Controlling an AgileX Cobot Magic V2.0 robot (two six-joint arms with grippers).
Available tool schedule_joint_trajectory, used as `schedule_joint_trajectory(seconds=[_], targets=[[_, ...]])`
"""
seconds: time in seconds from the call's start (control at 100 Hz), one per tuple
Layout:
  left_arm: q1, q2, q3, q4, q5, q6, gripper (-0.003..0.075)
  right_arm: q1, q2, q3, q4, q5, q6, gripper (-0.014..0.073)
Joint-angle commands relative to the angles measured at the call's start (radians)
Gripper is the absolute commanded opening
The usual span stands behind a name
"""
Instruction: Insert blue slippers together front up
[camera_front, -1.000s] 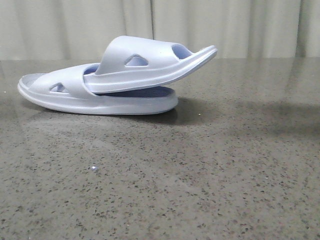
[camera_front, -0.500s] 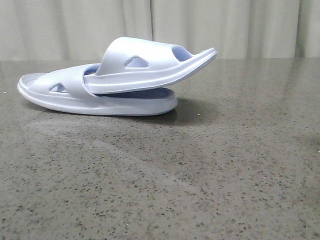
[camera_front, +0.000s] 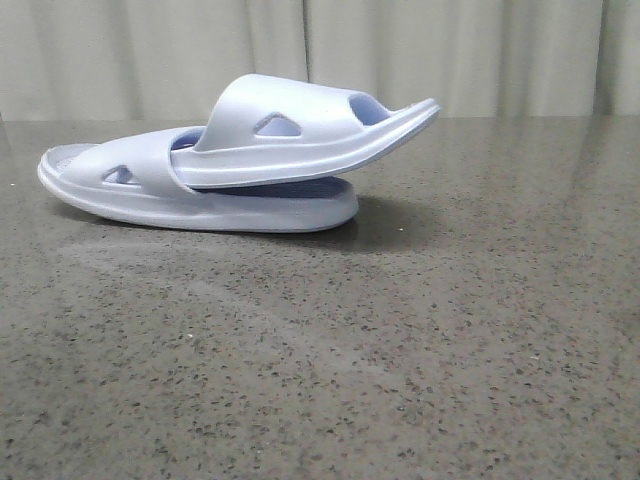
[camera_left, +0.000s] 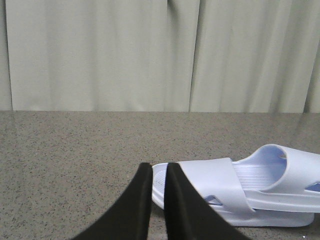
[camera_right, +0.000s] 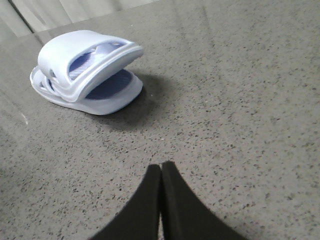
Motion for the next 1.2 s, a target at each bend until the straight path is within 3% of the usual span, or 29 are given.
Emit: schedule_joint_trajectory(seconds=[0.0, 0.94, 1.03, 1.1, 1.19], targets=[[-0.008, 0.007, -0.026, -0.021, -0.025, 0.001, 0.0015, 0.001, 0.000, -0.026, 0.014, 0.014, -0.008, -0.0081], [-0.008, 0.007, -0.021, -0.021, -0.025, 0.001, 0.0015, 0.001, 0.000, -0.026, 0.014, 0.014, -0.008, -0.0081], [-0.008, 0.007, -0.014, 0.044, -0.040, -0.009, 0.0015, 0.001, 0.000, -0.026, 0.014, 0.014, -0.008, -0.0081], [-0.008, 0.003, 0.003, 0.213, -0.063, -0.138, 0.0015, 0.001, 0.000, -0.026, 0.014, 0.014, -0.008, -0.0081], [-0.001, -0.002, 0.046, 0.544, -0.151, -0.523, 0.0015, 0.001, 0.000, -0.026, 0.014, 0.014, -0.008, -0.0081]])
